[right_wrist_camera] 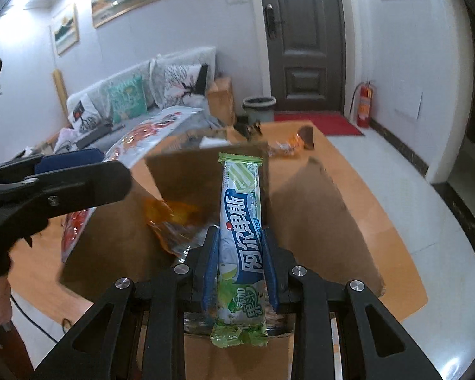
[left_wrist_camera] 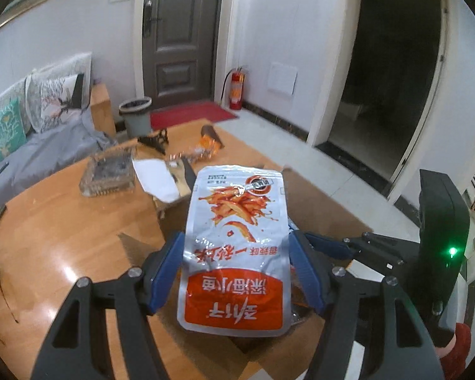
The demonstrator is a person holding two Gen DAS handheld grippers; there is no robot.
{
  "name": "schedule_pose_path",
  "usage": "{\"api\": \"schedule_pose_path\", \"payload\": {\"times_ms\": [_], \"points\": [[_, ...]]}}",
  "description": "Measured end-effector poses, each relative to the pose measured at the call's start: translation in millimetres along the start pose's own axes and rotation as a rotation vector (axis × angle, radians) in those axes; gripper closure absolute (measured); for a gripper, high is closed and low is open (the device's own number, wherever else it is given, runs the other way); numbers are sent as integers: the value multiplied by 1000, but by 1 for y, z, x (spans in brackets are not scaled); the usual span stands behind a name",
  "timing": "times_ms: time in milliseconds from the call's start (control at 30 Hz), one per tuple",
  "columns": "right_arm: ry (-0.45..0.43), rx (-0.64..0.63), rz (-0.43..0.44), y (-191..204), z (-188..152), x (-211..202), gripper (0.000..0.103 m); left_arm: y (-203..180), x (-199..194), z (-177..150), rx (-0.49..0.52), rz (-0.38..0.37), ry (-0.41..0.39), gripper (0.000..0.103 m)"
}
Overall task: Organize snacks
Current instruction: 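Carry the pouch and stick snack over the box and release both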
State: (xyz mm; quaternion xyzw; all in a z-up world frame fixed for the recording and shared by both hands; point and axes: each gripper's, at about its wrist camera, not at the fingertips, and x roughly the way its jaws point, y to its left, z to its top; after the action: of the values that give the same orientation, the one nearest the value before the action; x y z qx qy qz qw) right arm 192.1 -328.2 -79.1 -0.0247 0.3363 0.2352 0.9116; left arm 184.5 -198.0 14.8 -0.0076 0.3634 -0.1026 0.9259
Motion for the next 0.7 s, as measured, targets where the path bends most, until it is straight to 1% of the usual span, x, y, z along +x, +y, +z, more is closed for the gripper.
{"api": "schedule_pose_path", "payload": {"times_ms": [67, 233, 433, 533, 600, 700], "points": [[24, 8, 8, -5, -2, 11, 81, -1, 10, -1, -3, 15, 26, 38], [49, 6, 18, -10, -3, 28, 81, -2, 21, -1, -20, 8, 87, 38], [60, -4, 24, -5, -1, 31, 80, 5, 31, 5, -39, -22, 138, 38], [57, -3, 15, -7, 1, 27, 80, 8, 30, 4, -34, -57, 167, 36], [53, 3, 17, -9, 2, 23, 79, 5, 29, 2, -17, -63, 172, 33], [42, 4, -3, -11, 3, 14, 79, 4, 27, -1, -19, -69, 175, 33]]}}
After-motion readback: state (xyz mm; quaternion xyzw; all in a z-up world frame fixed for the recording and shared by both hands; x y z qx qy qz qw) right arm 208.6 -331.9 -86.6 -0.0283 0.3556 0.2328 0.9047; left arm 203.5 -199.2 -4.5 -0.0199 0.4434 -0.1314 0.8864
